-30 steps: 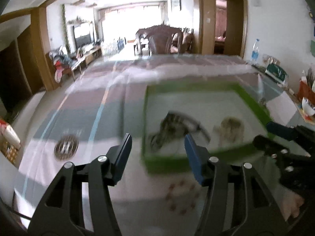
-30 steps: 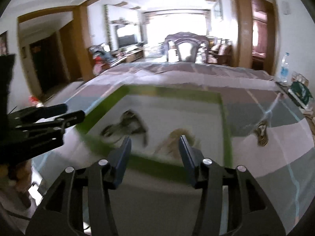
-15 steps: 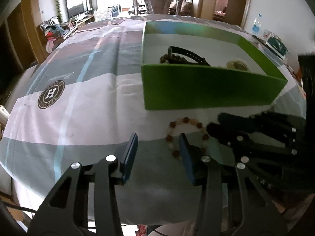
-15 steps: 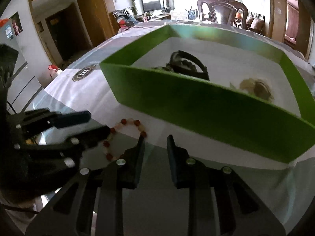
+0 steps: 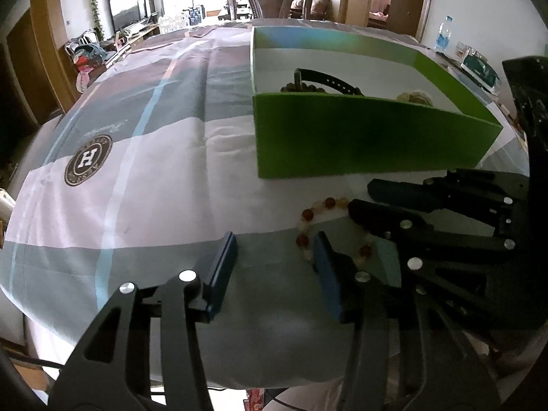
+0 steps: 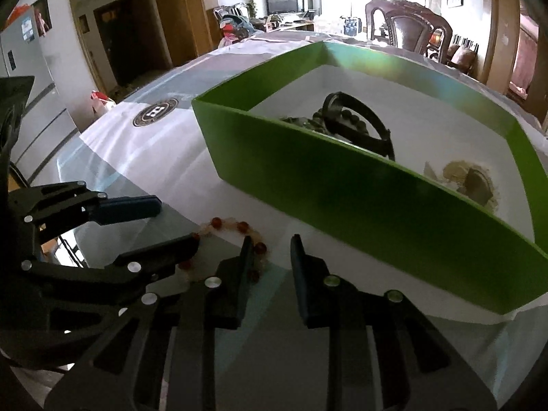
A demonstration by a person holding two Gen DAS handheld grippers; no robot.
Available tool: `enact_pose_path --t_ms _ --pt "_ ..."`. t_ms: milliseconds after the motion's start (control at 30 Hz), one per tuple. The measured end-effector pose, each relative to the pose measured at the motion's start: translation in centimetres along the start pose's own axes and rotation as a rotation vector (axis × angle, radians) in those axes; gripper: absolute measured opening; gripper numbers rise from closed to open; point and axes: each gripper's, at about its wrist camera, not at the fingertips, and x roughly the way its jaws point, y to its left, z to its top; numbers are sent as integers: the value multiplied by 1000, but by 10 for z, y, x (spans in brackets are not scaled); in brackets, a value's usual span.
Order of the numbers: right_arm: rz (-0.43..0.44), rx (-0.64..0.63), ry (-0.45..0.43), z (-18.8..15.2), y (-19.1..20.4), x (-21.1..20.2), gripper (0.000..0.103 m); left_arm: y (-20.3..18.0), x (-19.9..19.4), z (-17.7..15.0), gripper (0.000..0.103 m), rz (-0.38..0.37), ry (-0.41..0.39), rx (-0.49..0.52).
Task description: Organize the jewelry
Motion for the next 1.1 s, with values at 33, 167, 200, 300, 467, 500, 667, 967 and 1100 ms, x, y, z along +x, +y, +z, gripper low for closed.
enact_pose_path --t_ms 33,167,200,300,467,500,667,967,1100 --pt "-12 0 0 -1 0 -1 26 -1 1 0 48 -1 2 2" --pt "-62 5 0 -11 -7 -8 26 -12 4 0 49 0 1 33" --pt "-67 10 -1 -12 -10 -10 26 -14 5 0 49 -3 0 38" --pt "-75 17 -3 -17 -14 -14 25 -25 4 -1 34 -27 -11 65" --pt "-43 -4 -2 -21 -13 -16 8 -40 3 -2 8 -75 -17 108" --pt "-40 -2 -3 -22 -13 -16 8 -42 3 -2 8 -75 -19 111" --pt "-23 23 -15 -21 -17 -20 8 -38 1 -1 8 -80 -11 84" --pt "-42 13 -121 -3 -18 -55 8 -43 -33 22 8 -54 -114 100" --pt "-86 -9 -207 16 -20 -81 8 -48 -52 43 8 -38 -186 129"
